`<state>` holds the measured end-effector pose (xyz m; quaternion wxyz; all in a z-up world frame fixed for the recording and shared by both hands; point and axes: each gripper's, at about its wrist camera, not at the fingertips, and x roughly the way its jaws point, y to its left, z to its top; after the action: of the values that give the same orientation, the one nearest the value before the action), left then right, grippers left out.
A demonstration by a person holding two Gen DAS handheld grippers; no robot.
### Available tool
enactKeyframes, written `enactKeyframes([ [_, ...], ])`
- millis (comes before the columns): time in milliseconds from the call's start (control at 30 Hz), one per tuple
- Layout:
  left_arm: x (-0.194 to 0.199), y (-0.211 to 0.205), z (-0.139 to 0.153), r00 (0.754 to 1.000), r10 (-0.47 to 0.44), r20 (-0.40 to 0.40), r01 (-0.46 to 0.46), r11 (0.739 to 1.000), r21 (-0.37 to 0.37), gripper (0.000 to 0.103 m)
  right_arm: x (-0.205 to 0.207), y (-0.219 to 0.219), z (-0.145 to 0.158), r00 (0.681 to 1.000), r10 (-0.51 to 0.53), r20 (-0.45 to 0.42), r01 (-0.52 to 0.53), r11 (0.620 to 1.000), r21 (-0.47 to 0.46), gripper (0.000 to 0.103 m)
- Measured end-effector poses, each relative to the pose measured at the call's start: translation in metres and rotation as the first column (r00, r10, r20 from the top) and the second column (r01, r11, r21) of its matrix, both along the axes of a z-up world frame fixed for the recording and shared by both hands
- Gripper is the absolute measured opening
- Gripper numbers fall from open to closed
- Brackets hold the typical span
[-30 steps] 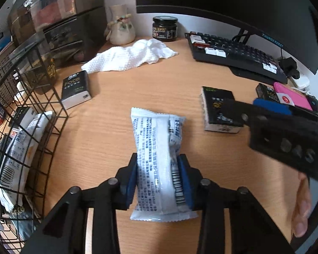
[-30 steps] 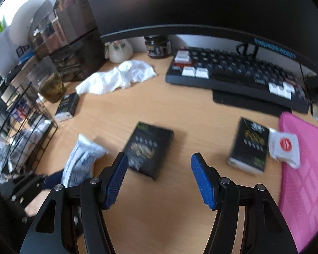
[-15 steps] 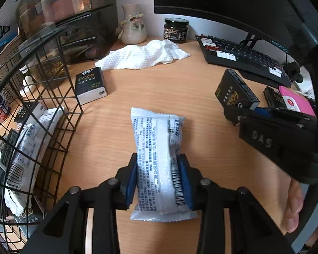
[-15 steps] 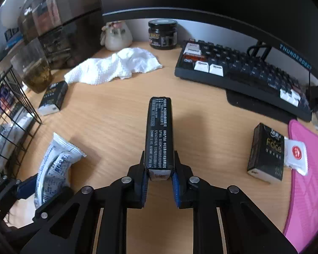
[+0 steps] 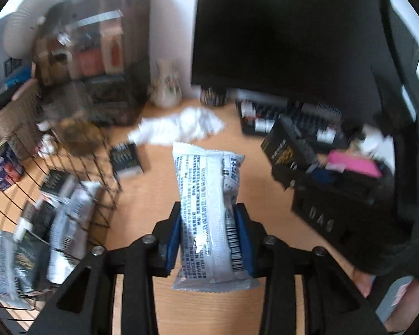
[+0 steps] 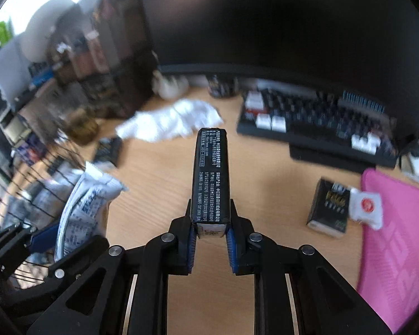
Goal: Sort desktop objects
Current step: 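Carry both items over the wire basket and open both tools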
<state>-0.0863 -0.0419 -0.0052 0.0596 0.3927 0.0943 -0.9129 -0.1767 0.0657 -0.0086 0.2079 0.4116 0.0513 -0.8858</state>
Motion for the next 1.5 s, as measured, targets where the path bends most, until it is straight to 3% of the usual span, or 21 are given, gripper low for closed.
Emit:
enactKeyframes([
  [167,0.029,-0.043,0.049,0.992,0.088,-0.086,-0.089,0.996,-0.003,0.040,0.021,-0.036,0.042,0.994,0.094,-0.061,-0.097,0.995,-0.036,0.019],
  [300,0.050,-0.093,0.064,0.974,0.203,-0.103,-0.206,0.978,-0.022,0.040,0.042,-0.087,0.061,0.974,0.212,-0.077,-0.217,0.974,-0.058,0.019],
  [567,0.088,-0.176,0.036,0.923,0.384,-0.013,-0.384,0.922,-0.046,0.040,0.084,-0.187,0.049,0.914,0.403,-0.038,-0.404,0.914,-0.028,0.019],
  [733,0.091,-0.192,0.020,0.920,0.392,0.019,-0.391,0.919,-0.052,0.040,0.092,-0.218,0.028,0.896,0.443,-0.003,-0.443,0.896,0.005,0.022],
  [800,0.094,-0.196,0.017,0.918,0.397,0.008,-0.396,0.918,-0.018,0.048,0.092,-0.219,0.023,0.897,0.443,-0.001,-0.443,0.897,0.000,0.035],
  [833,0.095,-0.199,0.017,0.913,0.408,-0.001,-0.408,0.913,-0.010,0.063,0.092,-0.218,0.022,0.898,0.439,0.004,-0.439,0.898,0.001,0.037],
  [867,0.098,-0.199,0.018,0.909,0.416,-0.007,-0.416,0.909,-0.012,0.072,0.091,-0.218,0.019,0.900,0.436,0.012,-0.436,0.900,0.009,0.037],
  [967,0.103,-0.194,0.025,0.908,0.418,-0.035,-0.419,0.907,-0.033,0.078,0.084,-0.215,0.012,0.907,0.418,0.041,-0.419,0.908,0.021,0.036],
  [1167,0.098,-0.182,0.025,0.912,0.408,-0.029,-0.409,0.910,-0.066,0.079,0.085,-0.209,0.013,0.908,0.417,0.046,-0.420,0.903,0.097,0.024],
  [1333,0.090,-0.159,0.024,0.933,0.358,-0.025,-0.359,0.930,-0.083,0.079,0.077,-0.188,0.012,0.920,0.389,0.050,-0.392,0.915,0.097,0.015],
  [1500,0.082,-0.134,0.024,0.945,0.326,-0.025,-0.327,0.940,-0.095,0.079,0.071,-0.162,0.013,0.929,0.365,0.057,-0.368,0.926,0.084,0.014],
])
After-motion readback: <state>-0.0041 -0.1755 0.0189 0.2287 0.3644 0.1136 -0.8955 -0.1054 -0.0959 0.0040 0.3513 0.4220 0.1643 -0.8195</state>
